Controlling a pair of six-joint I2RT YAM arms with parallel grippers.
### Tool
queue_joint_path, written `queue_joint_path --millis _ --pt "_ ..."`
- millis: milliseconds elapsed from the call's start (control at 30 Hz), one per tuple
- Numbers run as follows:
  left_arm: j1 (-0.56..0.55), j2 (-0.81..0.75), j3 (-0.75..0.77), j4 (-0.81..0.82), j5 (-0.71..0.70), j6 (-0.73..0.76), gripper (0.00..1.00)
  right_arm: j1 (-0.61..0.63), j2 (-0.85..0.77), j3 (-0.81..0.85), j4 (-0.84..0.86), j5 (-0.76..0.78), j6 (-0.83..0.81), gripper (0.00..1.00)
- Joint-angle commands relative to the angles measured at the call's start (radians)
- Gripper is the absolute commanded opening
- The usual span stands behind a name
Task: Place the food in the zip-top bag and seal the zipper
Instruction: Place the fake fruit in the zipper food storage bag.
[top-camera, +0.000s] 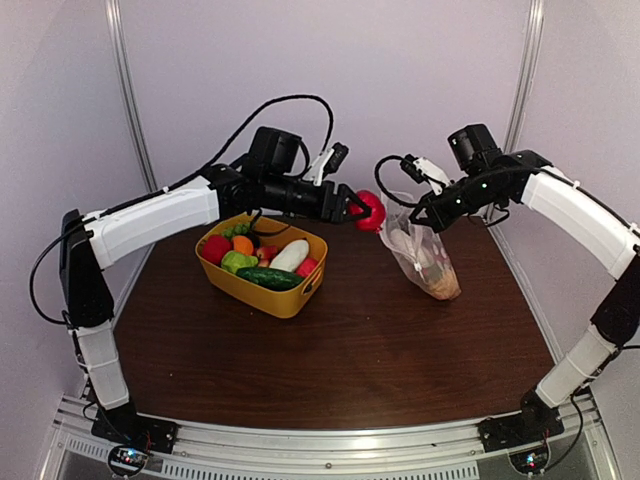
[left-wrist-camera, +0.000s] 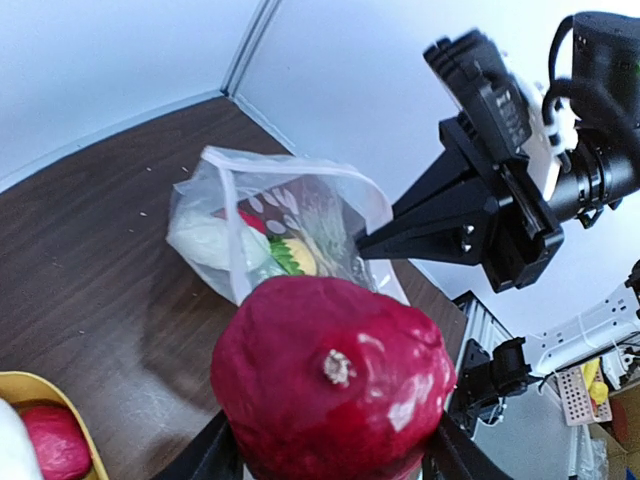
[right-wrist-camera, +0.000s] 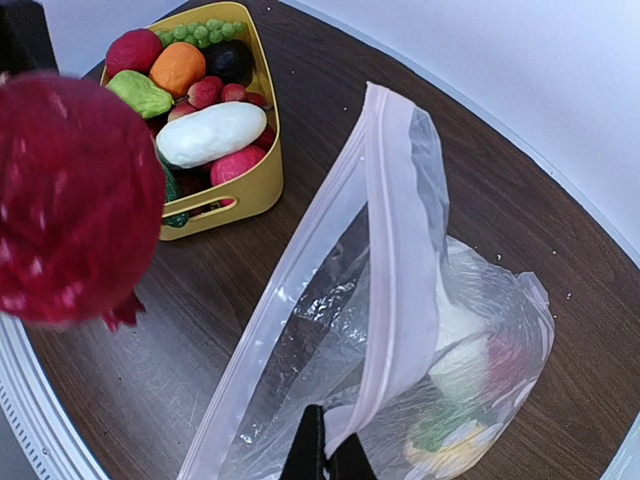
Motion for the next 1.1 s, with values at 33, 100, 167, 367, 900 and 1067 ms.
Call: queue_joint_path --millis 33,100,167,367,900,1067 --pt "-0.062 0.053 -0.003 0.191 0.052 -0.118 0.45 0.005 0.029 0.065 -0.020 -0.004 0.031 0.00" --pt "-0.073 0.084 0.020 0.200 0.050 -0.140 0.45 0.005 0.026 0.076 -0.025 -0.016 0.032 0.00" --pt "-0.080 0.114 0.052 0.202 0.054 -0.155 0.44 0.006 0.025 0.080 -0.033 -0.030 0.034 0.00" --pt "-0.088 0.194 0.119 0.188 -0.009 -0.221 0.40 0.014 0.004 0.080 -0.049 -0.128 0.024 0.00" --pt "-0.061 0.244 0.219 0.083 -0.123 -0.241 0.35 0.066 -0.050 0.056 -0.085 -0.174 -0.037 0.00" --pt "-0.060 0.278 0.279 0.080 -0.074 -0.250 0.47 0.072 -0.046 0.061 -0.080 -0.201 -0.032 0.00"
